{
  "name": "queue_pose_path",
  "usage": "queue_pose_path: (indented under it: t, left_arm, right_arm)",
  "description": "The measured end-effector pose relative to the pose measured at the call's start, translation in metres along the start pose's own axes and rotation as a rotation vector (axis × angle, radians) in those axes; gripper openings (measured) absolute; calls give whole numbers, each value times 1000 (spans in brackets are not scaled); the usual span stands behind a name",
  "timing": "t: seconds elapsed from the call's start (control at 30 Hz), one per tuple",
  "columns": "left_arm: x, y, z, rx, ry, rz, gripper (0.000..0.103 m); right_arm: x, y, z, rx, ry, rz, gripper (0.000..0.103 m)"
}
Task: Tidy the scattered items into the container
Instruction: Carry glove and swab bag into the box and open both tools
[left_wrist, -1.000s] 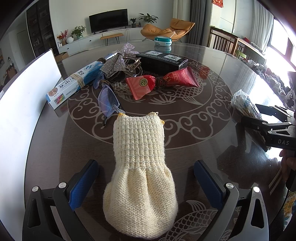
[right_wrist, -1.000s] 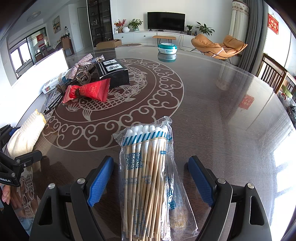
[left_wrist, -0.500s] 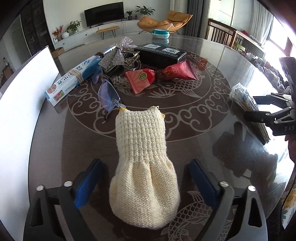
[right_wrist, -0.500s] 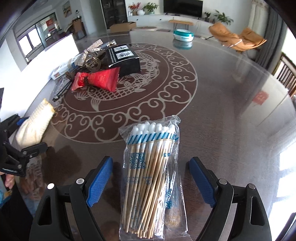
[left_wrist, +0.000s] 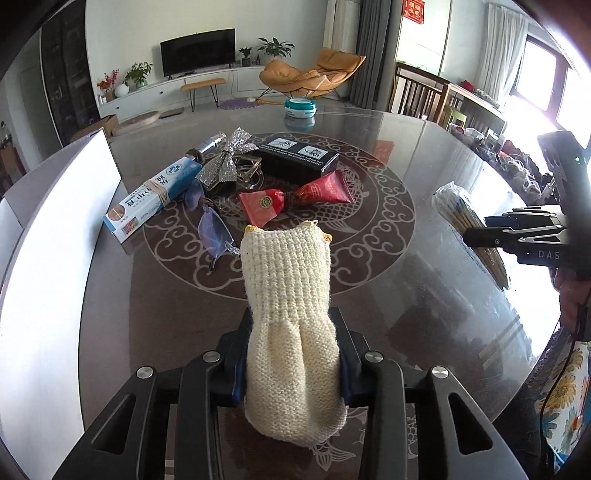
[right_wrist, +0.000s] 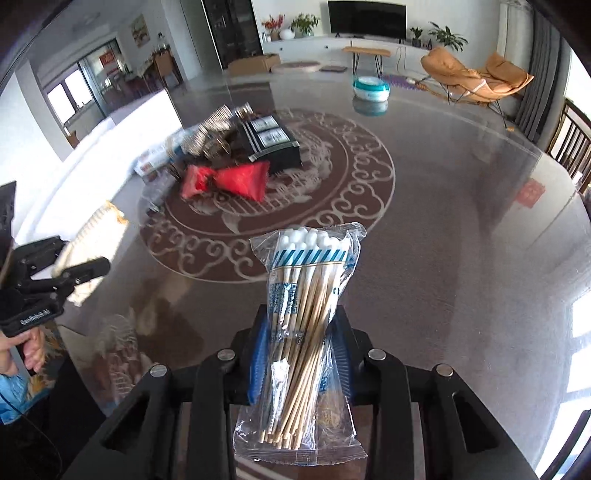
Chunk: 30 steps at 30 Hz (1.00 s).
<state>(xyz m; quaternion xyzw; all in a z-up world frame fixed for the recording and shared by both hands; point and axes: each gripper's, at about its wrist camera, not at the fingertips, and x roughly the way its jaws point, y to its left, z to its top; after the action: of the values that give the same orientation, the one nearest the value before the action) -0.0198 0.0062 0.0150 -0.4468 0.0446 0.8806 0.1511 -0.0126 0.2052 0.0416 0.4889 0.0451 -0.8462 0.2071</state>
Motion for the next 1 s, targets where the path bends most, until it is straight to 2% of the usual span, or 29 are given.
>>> queue_pose_path:
  t: [0.1,0.3,0.43,0.57,0.73,0.83,1.0]
  left_arm:
    - [2,2,-3,-15,10,-3,37]
    - [-6,8,-7,-37,7,-11,37]
    - [-23,22,-5,-75,-22,-21,37]
    - [-52,48,2,-119,-72,-26,37]
    - [-100,108,13,-192,-146,14,37]
    - [-126,161,14,-254,-173,78,37]
    - [-142,255,2,-388,-152,193,37]
  right_arm:
    - [-11,9,1,13,-23,34,33]
    - [-5,21,1,29,10,73,33]
    - [-2,38,4,16,14,102,33]
    - [-6,66,23,-11,-17,142,33]
    - [-13,128,68,-83,-73,224,33]
    - [-19,176,101,-131,-120,299,33]
    - [-19,273,158,-202,-185,430,33]
